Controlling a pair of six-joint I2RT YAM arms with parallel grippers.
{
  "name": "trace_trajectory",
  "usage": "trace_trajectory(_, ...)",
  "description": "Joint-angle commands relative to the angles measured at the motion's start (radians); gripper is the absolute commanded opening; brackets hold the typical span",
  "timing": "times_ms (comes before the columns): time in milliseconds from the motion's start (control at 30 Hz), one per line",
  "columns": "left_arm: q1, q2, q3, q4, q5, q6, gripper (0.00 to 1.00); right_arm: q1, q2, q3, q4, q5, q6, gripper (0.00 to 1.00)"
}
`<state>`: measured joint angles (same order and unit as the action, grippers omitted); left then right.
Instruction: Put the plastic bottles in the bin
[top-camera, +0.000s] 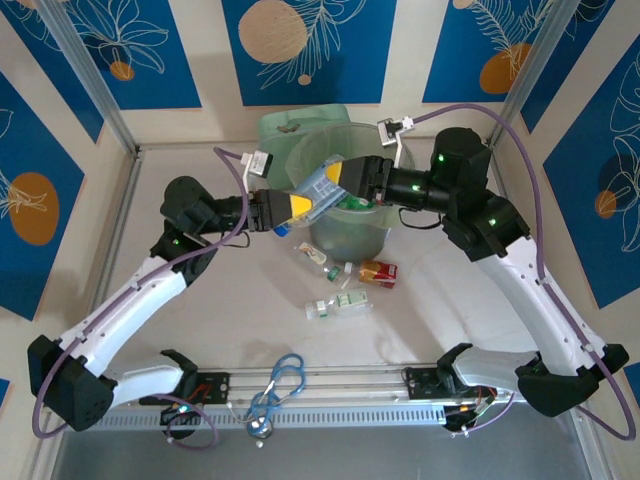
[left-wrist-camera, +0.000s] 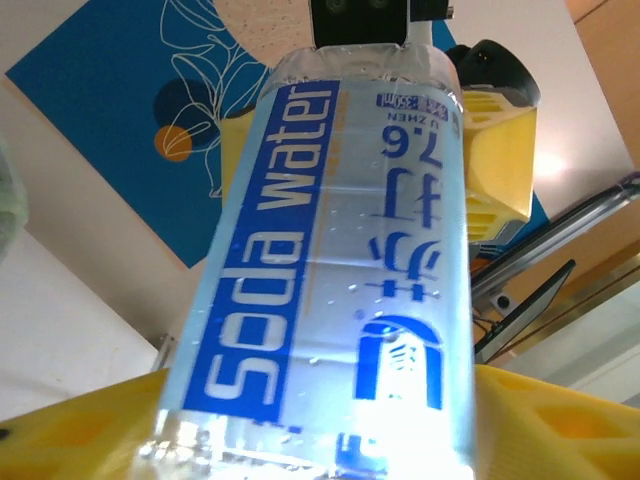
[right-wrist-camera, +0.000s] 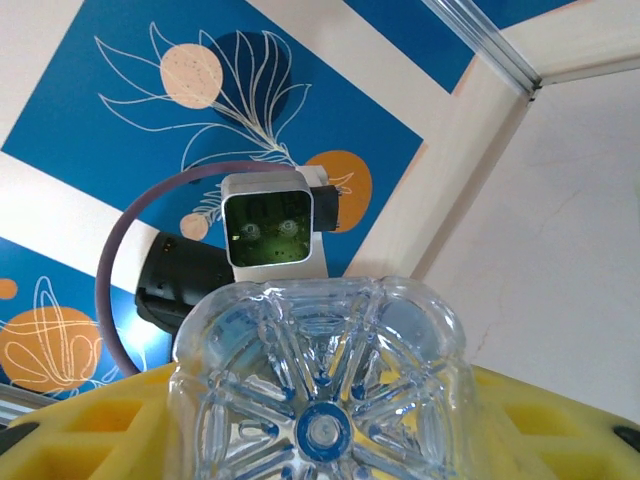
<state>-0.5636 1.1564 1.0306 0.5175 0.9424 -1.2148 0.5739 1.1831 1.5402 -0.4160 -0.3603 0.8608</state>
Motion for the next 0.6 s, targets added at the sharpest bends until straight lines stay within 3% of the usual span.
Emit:
trace_trajectory(0,-0.002,0.002,-0.008,0.151,0.042,-0.034,0.59,0.002,-0.003,-0.004,0.027,-0.016,0.036,0.51)
trace_trajectory(167,0.015,0.006,-0.002,0.120,0.052,-0.009,0.54,0.000,0.006,0.007,0.028,-0.019,0.045,0.54)
trace_trajectory(233,0.037,0.001,0.009,0.072,0.052,0.028,0.54,0.001,0.014,0.033,-0.026,0.020,0.040,0.68)
trace_trajectory(300,0.068,-0.023,0.045,-0.126,0.011,0.179,0.59,-0.004,0.027,0.075,-0.123,0.082,0.030,0.89)
trace_trajectory(367,0.068,-0.073,0.120,-0.472,-0.122,0.495,0.59,-0.010,0.043,0.117,-0.223,0.133,0.024,0.99)
trace_trajectory(467,0.017,-0.120,0.186,-0.709,-0.353,0.825,0.59,-0.023,0.070,0.152,-0.320,0.159,0.065,0.99)
trace_trajectory(567,-0.027,-0.150,0.188,-0.737,-0.485,0.978,0.56,-0.023,0.104,0.190,-0.371,0.147,0.105,0.99)
